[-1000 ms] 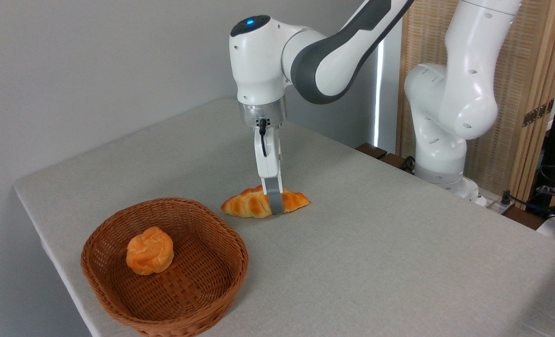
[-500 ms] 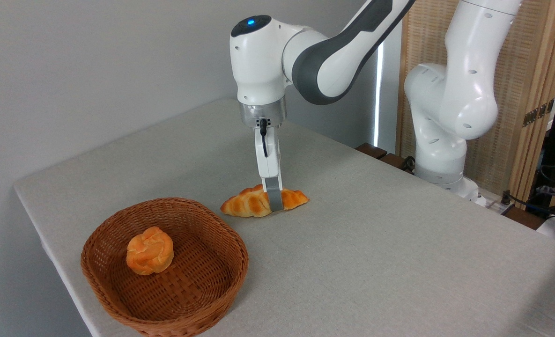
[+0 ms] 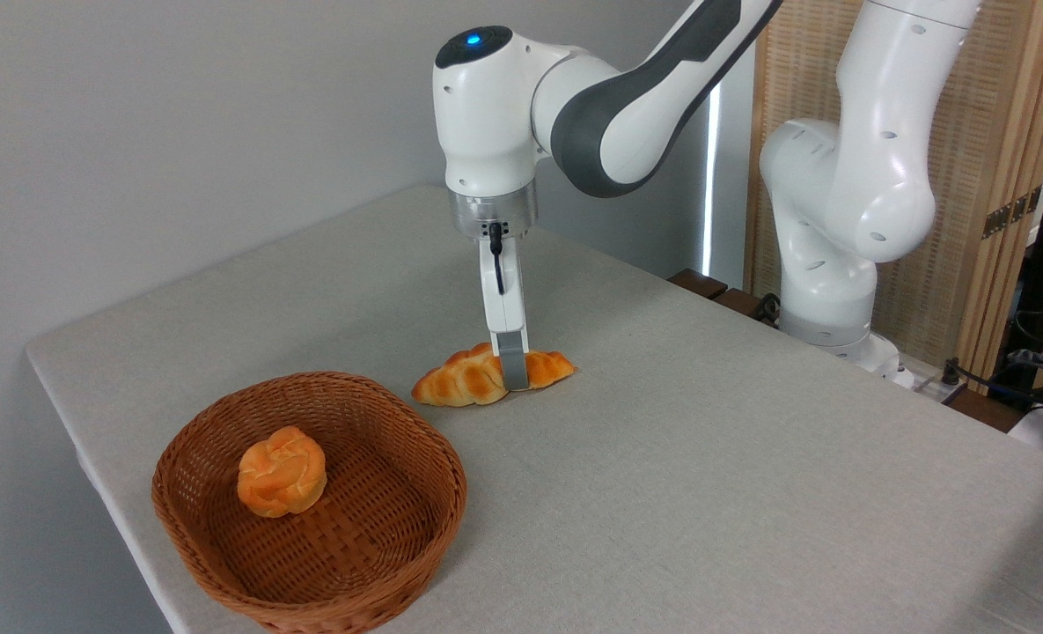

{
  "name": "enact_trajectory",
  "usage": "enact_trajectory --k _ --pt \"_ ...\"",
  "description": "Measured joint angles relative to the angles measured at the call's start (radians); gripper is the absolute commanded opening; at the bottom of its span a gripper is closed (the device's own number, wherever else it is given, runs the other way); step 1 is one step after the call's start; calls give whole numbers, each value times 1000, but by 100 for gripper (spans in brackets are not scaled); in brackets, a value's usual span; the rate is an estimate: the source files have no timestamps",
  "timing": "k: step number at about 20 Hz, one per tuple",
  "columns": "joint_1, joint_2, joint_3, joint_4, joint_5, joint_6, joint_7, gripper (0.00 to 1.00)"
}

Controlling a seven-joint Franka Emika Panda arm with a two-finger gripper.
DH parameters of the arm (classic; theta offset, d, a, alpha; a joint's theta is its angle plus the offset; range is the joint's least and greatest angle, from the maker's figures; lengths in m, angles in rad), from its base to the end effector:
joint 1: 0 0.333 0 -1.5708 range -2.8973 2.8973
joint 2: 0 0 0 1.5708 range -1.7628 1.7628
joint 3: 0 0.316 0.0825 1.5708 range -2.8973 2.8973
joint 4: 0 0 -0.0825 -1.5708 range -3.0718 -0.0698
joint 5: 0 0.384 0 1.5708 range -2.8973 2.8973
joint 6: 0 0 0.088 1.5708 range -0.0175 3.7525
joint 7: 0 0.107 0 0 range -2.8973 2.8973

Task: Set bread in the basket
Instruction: 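Lift the braided loaf and carry it over the wicker basket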

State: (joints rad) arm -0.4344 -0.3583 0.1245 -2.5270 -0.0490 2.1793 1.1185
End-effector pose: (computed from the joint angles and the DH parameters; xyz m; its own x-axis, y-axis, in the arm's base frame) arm 0.3990 -0.1299 0.4028 0.1626 -0.9836 0.0782 -0.9865 -0.1606 0.0310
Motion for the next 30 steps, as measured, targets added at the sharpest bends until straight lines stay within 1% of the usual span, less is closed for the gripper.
enact_trajectory --k 4,9,12,15,17,22,26,30 --pt "0 -4 0 8 -54 0 -2 35" --pt "0 -8 1 29 -65 0 -39 36" --pt "0 -12 2 53 -77 0 -86 36" --pt "0 -13 11 75 -143 0 -111 36" --pt "0 -16 21 87 -169 0 -120 36" --pt "0 -21 34 122 -189 0 -195 36" --pt "0 -22 65 163 -214 0 -200 36" --pt "2 -22 84 206 -219 0 -216 37"
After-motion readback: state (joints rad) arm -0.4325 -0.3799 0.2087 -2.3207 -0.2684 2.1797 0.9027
